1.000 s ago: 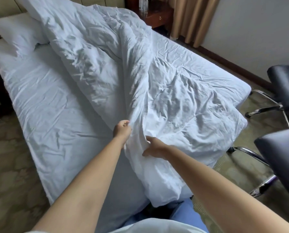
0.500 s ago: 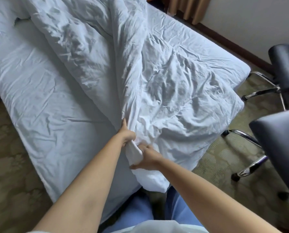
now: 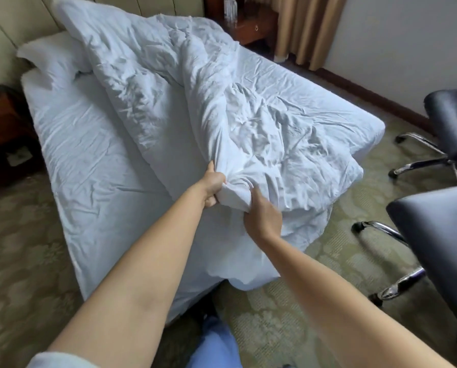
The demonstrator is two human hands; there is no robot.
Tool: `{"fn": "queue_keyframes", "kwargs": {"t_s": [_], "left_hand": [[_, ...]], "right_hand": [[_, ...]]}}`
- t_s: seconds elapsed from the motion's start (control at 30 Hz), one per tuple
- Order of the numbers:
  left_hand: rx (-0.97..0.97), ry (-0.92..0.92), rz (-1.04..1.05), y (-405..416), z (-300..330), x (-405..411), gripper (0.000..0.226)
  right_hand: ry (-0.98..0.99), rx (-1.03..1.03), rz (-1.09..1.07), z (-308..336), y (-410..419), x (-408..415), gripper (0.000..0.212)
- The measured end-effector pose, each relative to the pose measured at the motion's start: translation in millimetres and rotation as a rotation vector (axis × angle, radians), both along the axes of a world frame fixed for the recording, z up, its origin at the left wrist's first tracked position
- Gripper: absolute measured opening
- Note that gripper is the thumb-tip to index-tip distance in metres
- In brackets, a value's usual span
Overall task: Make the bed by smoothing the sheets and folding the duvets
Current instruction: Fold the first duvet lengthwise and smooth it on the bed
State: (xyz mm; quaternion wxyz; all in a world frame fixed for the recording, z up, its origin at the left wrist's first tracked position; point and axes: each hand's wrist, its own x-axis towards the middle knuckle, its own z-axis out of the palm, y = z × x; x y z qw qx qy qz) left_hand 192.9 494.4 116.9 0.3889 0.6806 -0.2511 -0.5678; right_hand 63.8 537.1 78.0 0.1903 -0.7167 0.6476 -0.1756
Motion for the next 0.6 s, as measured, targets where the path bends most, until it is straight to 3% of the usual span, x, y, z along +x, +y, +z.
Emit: {"fn": "queue_keyframes", "kwargs": {"t_s": [0.17, 0.33, 0.4, 0.47, 0.57, 0.6], "left_hand": [[-0.142, 0.200, 0.137, 10.2, 46.3, -40.4, 0.076], [-0.311, 0.264, 0.153, 12.3, 96.6, -62.3, 0.069], [-0.301, 0.264, 0.174, 26.7, 85.0, -55.2, 0.069], [-0.164, 0.175, 0.132, 50.7, 47.6, -42.0, 0.063], [0.250, -0.072, -0.112, 93.9, -15.6, -25.5, 0.048], [0.376, -0.140, -0.189, 104.4, -29.6, -22.1, 0.039]], "right_hand": [[0.198, -0.563, 0.130, 64.1, -19.3, -47.3, 0.013], [0.441, -0.972, 0.157, 116.1, -29.5, -76.7, 0.019], [0.427, -1.074, 0.284, 104.8, -24.0, -73.8, 0.016], [0.409, -0.922, 0.485, 73.0, -10.0, -66.2, 0.016], [0.532, -0.011, 0.746, 11.8, 24.5, -54.9, 0.042], [0.591, 0.188, 0.790, -6.4, 34.6, -53.5, 0.045]]}}
